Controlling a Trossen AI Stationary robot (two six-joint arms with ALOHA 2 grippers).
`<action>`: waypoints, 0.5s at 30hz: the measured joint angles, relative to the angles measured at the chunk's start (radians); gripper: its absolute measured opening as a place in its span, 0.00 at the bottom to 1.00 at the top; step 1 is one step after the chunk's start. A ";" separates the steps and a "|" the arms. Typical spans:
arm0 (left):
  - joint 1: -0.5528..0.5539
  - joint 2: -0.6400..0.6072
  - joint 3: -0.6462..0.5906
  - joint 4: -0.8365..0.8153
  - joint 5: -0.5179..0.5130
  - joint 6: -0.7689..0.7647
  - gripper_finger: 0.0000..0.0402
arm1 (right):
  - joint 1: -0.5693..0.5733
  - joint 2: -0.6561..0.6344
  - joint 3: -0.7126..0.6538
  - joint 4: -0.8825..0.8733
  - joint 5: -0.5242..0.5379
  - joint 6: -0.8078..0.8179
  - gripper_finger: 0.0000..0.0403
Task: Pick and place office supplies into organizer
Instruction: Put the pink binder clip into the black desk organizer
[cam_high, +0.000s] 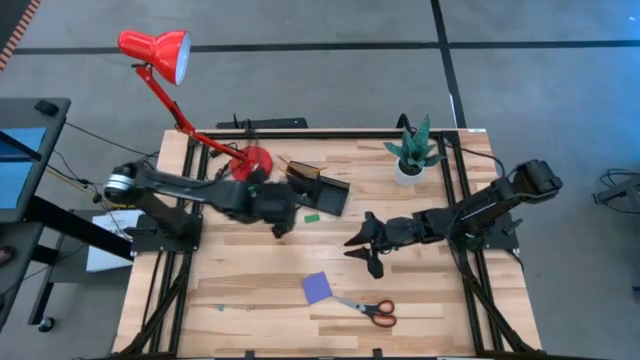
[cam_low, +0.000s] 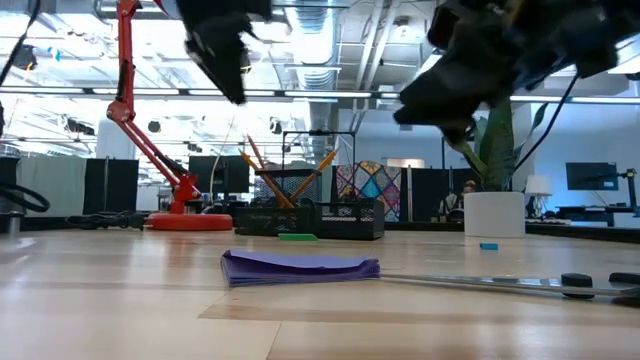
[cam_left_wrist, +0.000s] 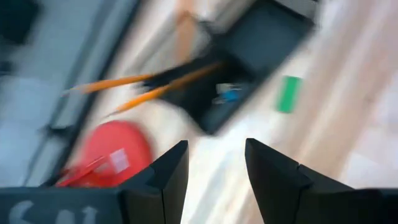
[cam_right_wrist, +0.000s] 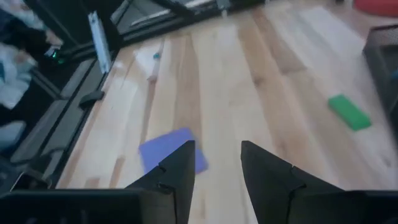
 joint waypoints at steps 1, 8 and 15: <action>-0.031 -0.032 0.000 -0.046 -0.051 -0.052 0.37 | 0.014 -0.013 0.000 -0.030 0.002 0.000 0.30; -0.289 -0.238 -0.109 -0.102 -0.214 -0.374 0.37 | 0.117 -0.015 0.001 -0.137 0.106 0.003 0.28; -0.473 -0.346 -0.368 0.028 -0.337 -0.606 0.37 | 0.203 0.030 -0.001 -0.147 0.156 0.082 0.28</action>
